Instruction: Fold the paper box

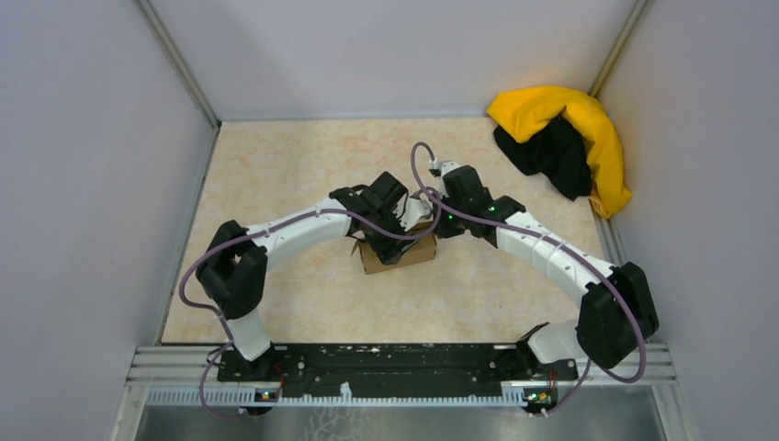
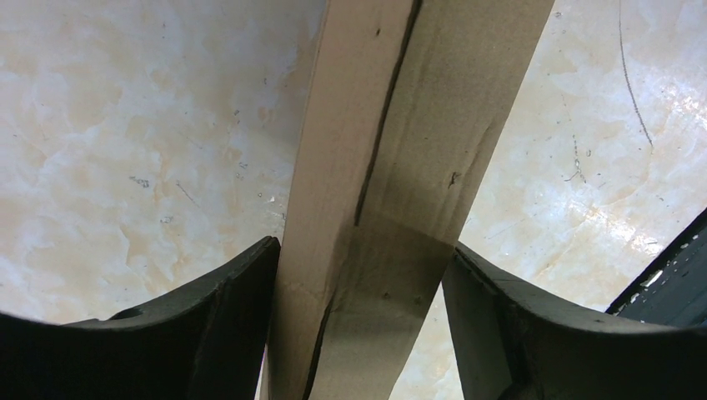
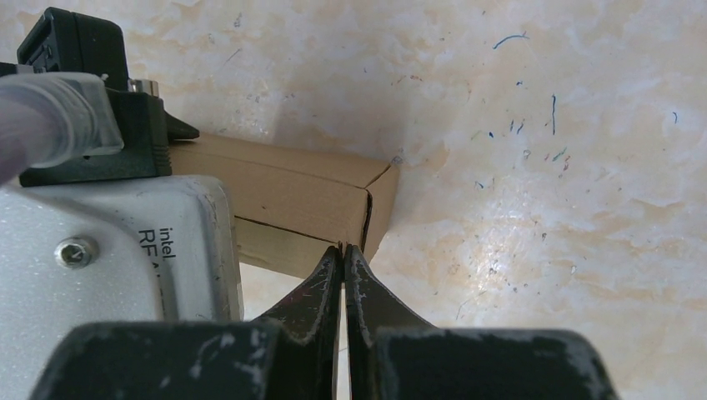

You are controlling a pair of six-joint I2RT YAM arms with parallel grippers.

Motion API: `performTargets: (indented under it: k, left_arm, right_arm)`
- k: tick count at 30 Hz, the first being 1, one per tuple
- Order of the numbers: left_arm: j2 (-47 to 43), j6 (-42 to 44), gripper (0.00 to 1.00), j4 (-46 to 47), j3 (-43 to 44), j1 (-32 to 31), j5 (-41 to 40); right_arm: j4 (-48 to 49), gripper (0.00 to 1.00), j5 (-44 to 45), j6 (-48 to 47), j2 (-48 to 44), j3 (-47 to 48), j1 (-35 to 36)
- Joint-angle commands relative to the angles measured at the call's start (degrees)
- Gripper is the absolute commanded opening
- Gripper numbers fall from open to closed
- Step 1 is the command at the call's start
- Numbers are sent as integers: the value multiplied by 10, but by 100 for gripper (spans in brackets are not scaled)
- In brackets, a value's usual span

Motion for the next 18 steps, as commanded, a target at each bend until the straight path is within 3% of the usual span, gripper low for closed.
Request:
performTargets:
  k: [1,18]
  left_arm:
    - [18,-5,75,6,14,-5,6]
    - [20,-5,75,10,15,-5,-8]
  right_arm:
    - [13,0,-22,16,7,28,7]
    - [57,0,7,-7,-39,-53,7]
